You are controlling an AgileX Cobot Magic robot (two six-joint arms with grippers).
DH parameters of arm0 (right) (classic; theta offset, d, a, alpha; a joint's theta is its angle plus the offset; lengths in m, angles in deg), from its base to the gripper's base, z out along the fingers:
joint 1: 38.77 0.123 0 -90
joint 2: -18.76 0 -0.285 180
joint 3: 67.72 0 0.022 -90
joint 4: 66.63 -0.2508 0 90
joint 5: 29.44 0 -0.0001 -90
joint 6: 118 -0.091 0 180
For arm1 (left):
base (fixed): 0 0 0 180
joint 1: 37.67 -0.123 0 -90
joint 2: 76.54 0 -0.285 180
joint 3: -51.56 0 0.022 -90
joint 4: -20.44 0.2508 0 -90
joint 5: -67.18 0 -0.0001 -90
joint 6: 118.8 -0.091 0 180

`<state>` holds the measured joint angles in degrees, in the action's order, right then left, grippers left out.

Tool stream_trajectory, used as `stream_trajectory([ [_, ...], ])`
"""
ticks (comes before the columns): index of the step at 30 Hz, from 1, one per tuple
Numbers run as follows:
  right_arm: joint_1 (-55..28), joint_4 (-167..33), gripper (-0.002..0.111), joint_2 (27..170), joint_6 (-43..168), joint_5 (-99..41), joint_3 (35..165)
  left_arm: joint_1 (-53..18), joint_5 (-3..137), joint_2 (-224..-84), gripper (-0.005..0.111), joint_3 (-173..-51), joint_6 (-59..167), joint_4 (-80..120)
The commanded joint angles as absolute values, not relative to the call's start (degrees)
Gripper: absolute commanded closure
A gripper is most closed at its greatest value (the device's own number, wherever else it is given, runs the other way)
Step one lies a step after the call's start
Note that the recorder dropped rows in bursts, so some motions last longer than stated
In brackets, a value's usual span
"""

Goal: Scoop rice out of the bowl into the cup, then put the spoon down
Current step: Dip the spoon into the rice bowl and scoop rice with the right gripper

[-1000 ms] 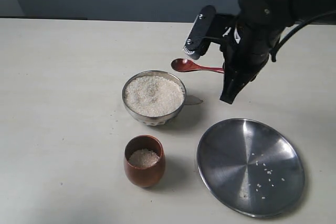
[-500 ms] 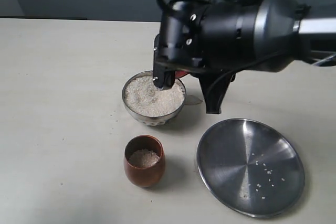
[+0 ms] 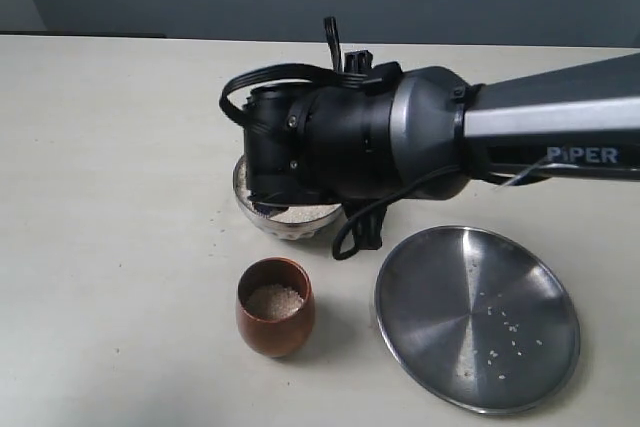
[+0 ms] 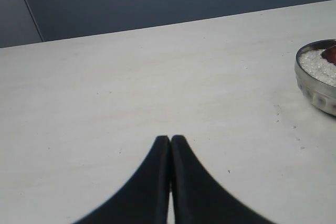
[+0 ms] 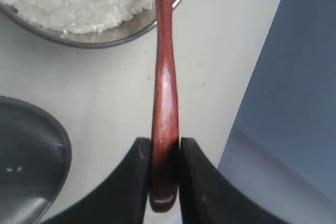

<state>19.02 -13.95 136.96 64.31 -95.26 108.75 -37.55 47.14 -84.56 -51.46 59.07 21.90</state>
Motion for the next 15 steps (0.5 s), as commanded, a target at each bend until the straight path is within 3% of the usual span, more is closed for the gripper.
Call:
stream_trajectory([
  [1,19.12,-17.25,0.109,136.83,60.96,-92.99,109.05,-37.45,47.84,-84.33,0.106,-51.22,59.01,22.05],
  [15,18.87,-20.67,0.109,134.38,55.9,-93.78,109.05,-37.45,47.84,-84.33,0.106,-51.22,59.01,22.05],
])
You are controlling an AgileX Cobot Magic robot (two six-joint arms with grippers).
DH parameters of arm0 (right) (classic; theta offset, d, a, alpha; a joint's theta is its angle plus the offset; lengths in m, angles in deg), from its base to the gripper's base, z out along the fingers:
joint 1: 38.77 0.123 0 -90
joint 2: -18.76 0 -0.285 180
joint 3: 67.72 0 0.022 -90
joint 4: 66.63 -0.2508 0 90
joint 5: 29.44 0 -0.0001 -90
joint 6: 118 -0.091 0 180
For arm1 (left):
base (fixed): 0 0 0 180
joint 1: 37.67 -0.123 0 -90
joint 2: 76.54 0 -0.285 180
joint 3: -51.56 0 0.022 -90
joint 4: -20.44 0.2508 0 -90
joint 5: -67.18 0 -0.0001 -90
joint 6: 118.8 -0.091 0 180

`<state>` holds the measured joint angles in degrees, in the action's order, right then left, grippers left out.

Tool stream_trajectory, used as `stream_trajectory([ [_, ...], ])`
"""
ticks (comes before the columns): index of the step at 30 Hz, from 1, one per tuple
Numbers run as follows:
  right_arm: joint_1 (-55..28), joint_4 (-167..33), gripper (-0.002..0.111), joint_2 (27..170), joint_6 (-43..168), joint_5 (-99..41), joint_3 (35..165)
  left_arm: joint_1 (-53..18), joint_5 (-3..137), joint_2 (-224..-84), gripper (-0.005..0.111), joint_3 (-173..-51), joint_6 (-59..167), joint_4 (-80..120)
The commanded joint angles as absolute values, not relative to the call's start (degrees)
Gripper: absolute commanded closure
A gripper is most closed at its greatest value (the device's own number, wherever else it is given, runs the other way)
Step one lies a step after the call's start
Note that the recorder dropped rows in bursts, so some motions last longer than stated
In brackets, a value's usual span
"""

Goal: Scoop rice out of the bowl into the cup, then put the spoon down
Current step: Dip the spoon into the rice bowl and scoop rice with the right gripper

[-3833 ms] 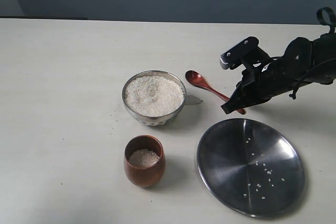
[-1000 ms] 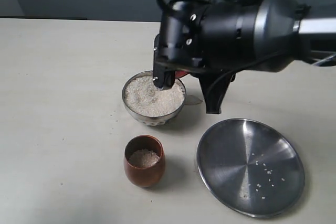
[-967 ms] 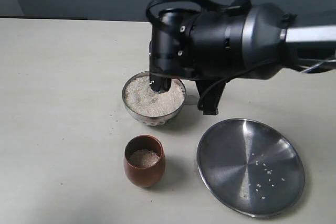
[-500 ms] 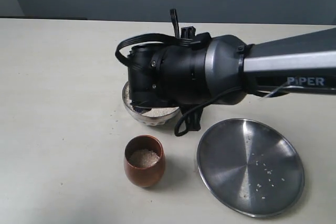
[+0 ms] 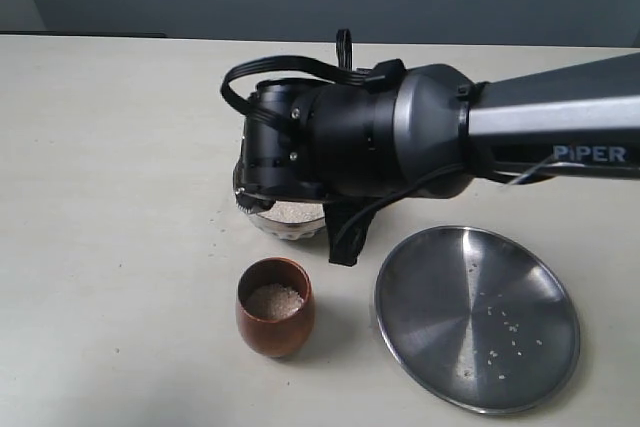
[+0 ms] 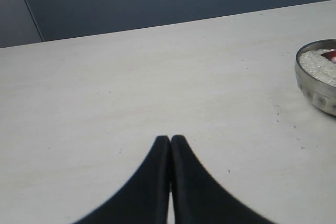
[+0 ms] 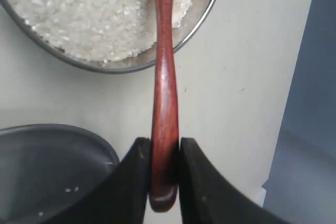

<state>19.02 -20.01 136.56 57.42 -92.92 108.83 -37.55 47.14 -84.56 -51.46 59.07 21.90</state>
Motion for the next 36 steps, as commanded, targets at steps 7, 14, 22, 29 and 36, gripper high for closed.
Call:
stream_trajectory([
  [7,17.26,-26.38,0.109,132.03,55.29,-93.51,109.05,-37.45,47.84,-84.33,0.106,-51.22,59.01,22.05],
  [14,17.26,-29.15,0.109,132.0,55.29,-93.98,109.05,-37.45,47.84,-84.33,0.106,-51.22,59.01,22.05],
  [22,17.26,-30.74,0.109,132.0,55.29,-94.36,109.05,-37.45,47.84,-84.33,0.106,-51.22,59.01,22.05],
  [29,17.19,-30.84,0.109,130.75,52.97,-94.11,109.05,-37.45,47.84,-84.33,0.106,-51.22,59.01,22.05],
  [36,17.19,-31.51,0.109,128.52,52.79,-94.24,109.05,-37.45,47.84,-84.33,0.106,-51.22,59.01,22.05],
])
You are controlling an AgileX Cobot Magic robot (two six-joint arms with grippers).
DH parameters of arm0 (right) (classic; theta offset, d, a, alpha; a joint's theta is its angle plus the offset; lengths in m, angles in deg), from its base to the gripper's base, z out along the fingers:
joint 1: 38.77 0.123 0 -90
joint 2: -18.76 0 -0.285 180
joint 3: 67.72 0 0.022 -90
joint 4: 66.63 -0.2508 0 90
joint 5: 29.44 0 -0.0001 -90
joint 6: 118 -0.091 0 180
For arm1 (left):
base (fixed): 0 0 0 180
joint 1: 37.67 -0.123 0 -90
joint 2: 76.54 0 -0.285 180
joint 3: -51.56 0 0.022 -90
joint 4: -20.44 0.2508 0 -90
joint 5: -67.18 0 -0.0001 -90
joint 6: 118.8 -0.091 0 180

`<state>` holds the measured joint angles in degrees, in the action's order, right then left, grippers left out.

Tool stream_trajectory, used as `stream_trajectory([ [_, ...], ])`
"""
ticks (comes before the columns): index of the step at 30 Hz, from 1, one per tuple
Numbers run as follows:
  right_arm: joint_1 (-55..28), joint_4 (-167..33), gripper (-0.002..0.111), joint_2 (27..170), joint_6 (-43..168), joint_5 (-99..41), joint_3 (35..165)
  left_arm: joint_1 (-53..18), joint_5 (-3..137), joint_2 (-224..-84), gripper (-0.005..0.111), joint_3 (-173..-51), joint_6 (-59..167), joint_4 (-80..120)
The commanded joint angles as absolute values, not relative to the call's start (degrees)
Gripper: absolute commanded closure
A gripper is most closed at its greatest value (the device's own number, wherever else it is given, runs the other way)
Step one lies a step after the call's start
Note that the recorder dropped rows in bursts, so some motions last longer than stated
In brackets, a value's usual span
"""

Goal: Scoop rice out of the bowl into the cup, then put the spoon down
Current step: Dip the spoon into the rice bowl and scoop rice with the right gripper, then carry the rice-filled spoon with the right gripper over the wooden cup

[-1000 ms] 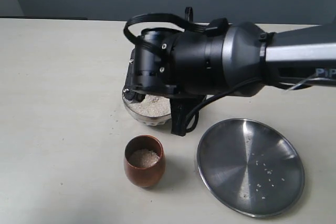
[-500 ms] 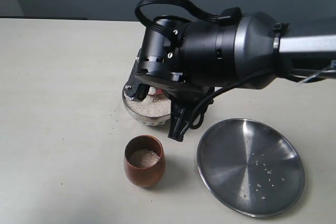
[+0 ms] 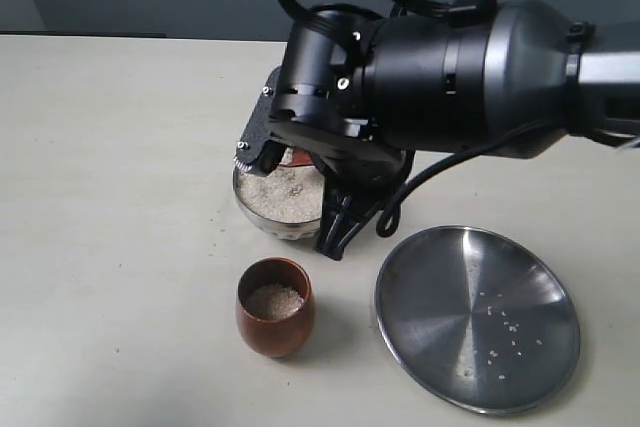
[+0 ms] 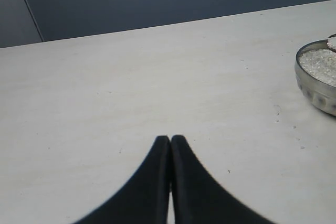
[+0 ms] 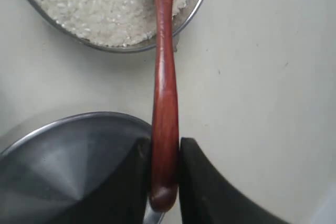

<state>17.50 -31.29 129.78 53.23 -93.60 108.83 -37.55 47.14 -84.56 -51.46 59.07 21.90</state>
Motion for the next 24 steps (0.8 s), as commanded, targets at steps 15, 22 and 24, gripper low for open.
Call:
stream_trajectory([
  [15,13.23,-40.43,0.109,125.4,49.31,-91.43,109.05,-37.45,47.84,-84.33,0.106,-51.22,59.01,22.05],
  [22,13.28,-41.93,0.109,123.13,49.06,-86.63,106.99,-37.45,47.84,-84.33,0.106,-51.22,59.01,22.05],
  [24,13.28,-41.81,0.109,122.87,48.7,-85.54,105.34,-37.45,47.84,-84.33,0.106,-51.22,59.01,22.05],
])
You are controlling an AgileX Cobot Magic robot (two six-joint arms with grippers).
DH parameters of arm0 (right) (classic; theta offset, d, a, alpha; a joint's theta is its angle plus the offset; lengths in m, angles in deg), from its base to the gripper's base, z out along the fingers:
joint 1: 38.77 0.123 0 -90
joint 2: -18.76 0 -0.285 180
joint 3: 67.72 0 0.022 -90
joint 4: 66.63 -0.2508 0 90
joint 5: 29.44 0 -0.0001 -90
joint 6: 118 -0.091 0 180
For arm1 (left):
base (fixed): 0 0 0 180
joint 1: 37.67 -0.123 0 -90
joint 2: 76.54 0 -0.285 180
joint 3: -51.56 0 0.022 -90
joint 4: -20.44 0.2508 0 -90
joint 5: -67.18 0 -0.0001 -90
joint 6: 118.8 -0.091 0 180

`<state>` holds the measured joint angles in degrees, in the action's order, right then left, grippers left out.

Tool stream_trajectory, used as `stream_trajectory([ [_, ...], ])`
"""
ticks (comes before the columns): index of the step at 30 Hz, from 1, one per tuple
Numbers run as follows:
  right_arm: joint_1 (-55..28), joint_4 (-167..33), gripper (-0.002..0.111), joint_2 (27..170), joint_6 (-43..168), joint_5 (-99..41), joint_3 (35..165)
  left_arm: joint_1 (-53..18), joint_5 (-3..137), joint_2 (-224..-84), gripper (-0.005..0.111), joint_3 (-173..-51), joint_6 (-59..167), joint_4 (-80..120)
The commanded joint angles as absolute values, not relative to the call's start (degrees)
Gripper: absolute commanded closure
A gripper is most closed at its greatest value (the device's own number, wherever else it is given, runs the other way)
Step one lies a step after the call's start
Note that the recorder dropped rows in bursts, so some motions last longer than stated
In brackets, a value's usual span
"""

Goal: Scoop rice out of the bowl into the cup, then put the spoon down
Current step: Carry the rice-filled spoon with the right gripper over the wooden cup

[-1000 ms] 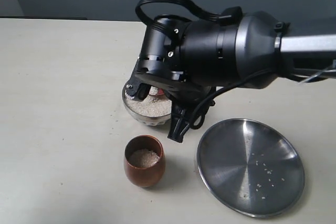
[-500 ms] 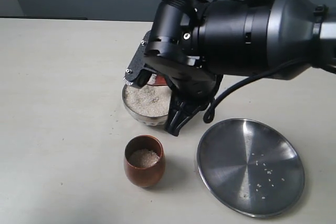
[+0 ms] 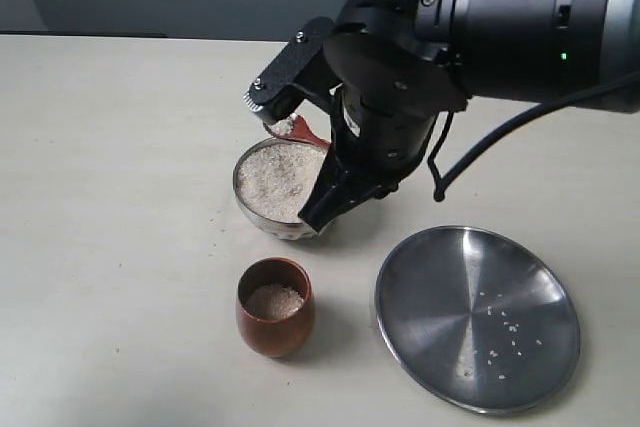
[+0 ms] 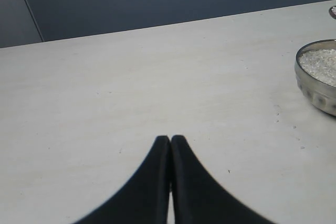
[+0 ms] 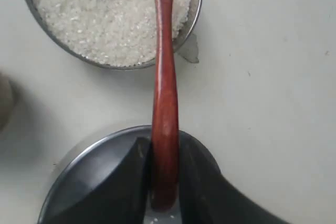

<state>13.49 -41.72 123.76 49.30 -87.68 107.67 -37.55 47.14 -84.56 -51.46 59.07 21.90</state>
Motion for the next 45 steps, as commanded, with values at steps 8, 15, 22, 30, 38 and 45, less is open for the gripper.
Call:
stream_trajectory([
  [8,13.28,-39.76,0.109,120.33,43.11,-77.57,96.34,-37.45,47.84,-84.33,0.106,-51.22,59.01,22.05],
  [15,13.28,-37.15,0.109,114.89,38.22,-73.78,88.46,-37.45,47.84,-84.33,0.106,-51.22,59.01,22.05],
  [22,13.38,-38.93,0.109,109.71,37.32,-71.96,83.48,-37.45,47.84,-84.33,0.106,-51.22,59.01,22.05],
  [30,18.47,-38.68,0.109,105.46,37.58,-74.31,82.12,-37.45,47.84,-84.33,0.106,-51.22,59.01,22.05],
  [38,25.69,-38.68,0.109,105.16,37.72,-78.56,82.12,-37.45,47.84,-84.33,0.106,-51.22,59.01,22.05],
  [45,30.65,-38.13,0.109,105.16,37.72,-83.48,82.12,-37.45,47.84,-84.33,0.106,-51.22,59.01,22.05],
])
